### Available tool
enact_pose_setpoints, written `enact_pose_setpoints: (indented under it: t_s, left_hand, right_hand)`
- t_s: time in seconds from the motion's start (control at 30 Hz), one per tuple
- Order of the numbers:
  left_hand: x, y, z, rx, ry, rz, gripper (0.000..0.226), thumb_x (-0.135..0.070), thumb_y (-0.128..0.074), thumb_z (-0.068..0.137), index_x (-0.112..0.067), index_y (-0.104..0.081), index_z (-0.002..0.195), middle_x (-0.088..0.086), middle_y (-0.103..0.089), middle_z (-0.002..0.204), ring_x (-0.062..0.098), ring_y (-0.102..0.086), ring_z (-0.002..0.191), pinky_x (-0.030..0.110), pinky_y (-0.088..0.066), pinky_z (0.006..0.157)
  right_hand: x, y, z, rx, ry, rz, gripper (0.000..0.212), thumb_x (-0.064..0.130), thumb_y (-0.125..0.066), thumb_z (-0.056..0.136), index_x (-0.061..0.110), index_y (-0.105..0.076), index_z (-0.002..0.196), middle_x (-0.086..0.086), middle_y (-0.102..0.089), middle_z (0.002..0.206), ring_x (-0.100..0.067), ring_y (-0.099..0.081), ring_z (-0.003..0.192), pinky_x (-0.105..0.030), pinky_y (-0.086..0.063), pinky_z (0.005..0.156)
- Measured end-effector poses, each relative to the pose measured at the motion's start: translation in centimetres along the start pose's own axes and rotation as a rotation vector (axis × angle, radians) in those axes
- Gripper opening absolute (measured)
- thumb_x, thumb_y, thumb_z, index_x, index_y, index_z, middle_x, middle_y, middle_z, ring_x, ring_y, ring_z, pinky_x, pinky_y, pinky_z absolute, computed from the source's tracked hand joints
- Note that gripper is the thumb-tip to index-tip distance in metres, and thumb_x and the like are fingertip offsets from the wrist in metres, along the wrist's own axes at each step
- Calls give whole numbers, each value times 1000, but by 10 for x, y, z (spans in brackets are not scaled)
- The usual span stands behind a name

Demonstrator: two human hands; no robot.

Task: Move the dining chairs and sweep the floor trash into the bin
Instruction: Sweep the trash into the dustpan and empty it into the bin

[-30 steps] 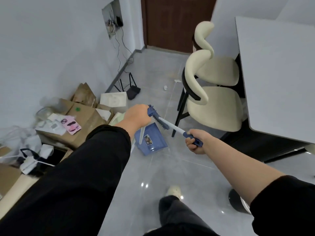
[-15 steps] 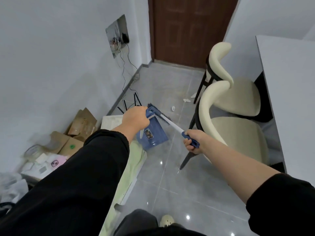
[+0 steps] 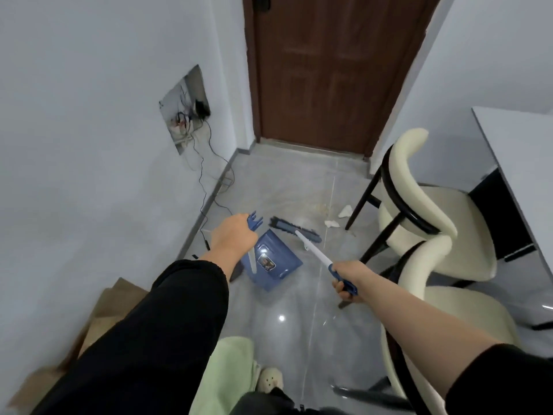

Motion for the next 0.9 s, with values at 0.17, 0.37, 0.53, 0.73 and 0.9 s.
enact_pose_setpoints:
  t_s: [0.17, 0.37, 0.53, 0.73, 0.9]
  left_hand:
    - [-28, 28, 132, -15, -2, -58, 19, -4, -51, 81, -2, -63, 97, 15, -64, 89, 29, -55, 78, 28, -41, 65]
    - [-54, 17, 257, 19, -27, -3, 22, -7, -51, 85, -2, -62, 103, 18, -66, 101, 34, -61, 92, 28, -39, 66]
    - [-109, 11, 387, 56, -79, 47, 24, -9, -52, 88, -2, -63, 108, 19, -66, 106, 35, -60, 98, 30, -43, 72]
    - [-188, 7, 523, 184, -203, 132, 27, -9, -56, 86, -7, -63, 112, 17, -66, 109, 34, -60, 100, 31, -45, 76]
    - [-224, 13, 620, 227, -283, 225, 18, -9, -59, 81, -10, -62, 99, 15, -66, 102, 35, -62, 95, 30, -46, 72]
  right_hand:
    - [101, 20, 56, -38, -14, 40, 15, 17, -42, 96, 8, -50, 87, -5, -46, 61, -10, -36, 44, -15, -28, 35]
    - [195, 51, 134, -98, 34, 50, 19, 15, -38, 96, 14, -53, 83, -6, -44, 60, -12, -35, 43, -14, -28, 37]
    - [293, 90, 218, -122, 80, 46, 19, 13, -35, 98, 17, -52, 90, -8, -42, 60, -15, -35, 46, -20, -29, 43]
    - [393, 152, 296, -182, 77, -32, 28, 10, -34, 94, 7, -60, 104, -10, -45, 58, -18, -36, 41, -16, -30, 38]
    - [455, 184, 341, -235, 3, -57, 20, 8, -37, 90, 4, -57, 89, -12, -43, 53, -18, -34, 34, -16, -27, 36]
Point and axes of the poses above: each hand's wrist, its own z-axis towards the middle knuckle, its own y-axis out of the back of the hand, x = y × z, the point moved 7 cm from there along z, towards the middle knuckle
